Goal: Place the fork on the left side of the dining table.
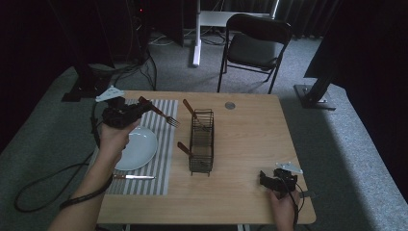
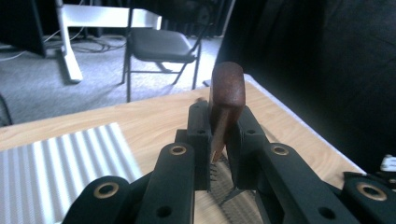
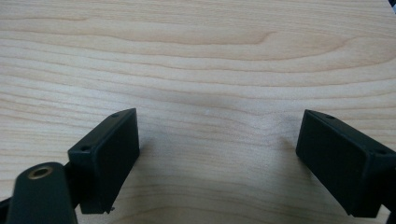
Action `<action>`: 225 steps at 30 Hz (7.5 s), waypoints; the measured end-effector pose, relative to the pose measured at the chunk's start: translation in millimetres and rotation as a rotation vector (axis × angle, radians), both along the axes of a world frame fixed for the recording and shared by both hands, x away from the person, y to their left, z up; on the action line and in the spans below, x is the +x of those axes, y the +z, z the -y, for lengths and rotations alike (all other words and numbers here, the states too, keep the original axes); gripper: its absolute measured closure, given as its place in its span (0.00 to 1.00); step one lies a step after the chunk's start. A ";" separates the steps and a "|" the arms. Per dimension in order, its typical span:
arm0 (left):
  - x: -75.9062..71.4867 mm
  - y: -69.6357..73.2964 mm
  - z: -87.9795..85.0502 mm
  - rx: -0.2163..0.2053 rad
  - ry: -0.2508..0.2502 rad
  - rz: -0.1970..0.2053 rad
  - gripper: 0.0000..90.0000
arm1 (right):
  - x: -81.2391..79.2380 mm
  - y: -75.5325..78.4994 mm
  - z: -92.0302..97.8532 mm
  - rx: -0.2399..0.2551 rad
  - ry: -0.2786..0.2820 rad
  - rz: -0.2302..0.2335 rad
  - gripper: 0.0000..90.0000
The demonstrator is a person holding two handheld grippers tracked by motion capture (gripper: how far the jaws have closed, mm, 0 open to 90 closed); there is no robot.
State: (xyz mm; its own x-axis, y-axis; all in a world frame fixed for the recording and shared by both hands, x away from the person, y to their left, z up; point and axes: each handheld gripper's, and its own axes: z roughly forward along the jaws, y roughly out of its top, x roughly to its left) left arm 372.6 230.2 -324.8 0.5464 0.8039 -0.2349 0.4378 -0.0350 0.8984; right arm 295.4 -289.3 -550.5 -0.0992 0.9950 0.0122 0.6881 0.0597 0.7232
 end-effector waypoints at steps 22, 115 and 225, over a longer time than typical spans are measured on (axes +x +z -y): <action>32.0 -60.9 -49.4 -0.059 0.197 -0.081 0.89 | -0.1 0.0 0.0 0.000 0.000 -0.001 0.14; 103.4 -179.9 -71.7 0.254 0.470 -0.364 0.31 | -0.1 0.0 0.0 -0.001 0.000 -0.001 0.14; -152.2 -203.1 -54.0 0.271 0.487 -0.203 0.07 | -0.1 0.1 -0.1 0.000 -0.001 -0.002 0.14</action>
